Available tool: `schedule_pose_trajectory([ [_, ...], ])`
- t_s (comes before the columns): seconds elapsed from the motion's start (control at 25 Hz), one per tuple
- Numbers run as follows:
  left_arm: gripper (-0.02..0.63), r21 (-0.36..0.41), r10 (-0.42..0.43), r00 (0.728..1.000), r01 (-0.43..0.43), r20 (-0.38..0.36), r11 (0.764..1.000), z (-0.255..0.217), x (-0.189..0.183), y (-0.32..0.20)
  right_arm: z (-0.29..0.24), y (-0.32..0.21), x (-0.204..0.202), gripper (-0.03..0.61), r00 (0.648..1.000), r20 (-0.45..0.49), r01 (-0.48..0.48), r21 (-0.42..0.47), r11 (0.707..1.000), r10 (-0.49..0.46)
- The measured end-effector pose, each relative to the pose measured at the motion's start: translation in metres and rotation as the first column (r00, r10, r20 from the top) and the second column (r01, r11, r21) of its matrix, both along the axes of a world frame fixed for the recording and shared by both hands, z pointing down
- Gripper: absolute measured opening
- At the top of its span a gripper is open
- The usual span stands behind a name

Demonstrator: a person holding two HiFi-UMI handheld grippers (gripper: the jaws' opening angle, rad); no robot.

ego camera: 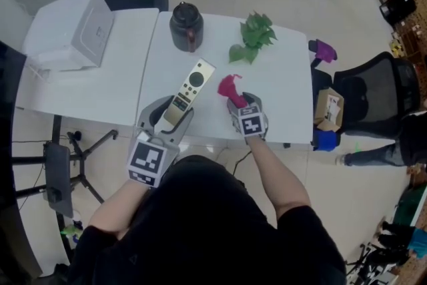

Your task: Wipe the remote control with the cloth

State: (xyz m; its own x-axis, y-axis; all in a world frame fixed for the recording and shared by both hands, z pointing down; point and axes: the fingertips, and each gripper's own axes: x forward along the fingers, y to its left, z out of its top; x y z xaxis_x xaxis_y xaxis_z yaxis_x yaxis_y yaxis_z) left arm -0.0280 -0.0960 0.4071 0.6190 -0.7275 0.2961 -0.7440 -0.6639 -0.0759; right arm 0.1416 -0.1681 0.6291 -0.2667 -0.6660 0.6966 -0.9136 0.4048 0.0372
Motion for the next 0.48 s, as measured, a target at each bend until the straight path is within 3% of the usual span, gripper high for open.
schedule_pose_trajectory([
  [0.48,0.21,0.014,0.009,0.999,-0.01,0.049,1.0,-0.014,0.002,0.009,0.073,-0.028,0.004,0.255,0.996,-0.086,0.014,-0.212,0.977,-0.033],
])
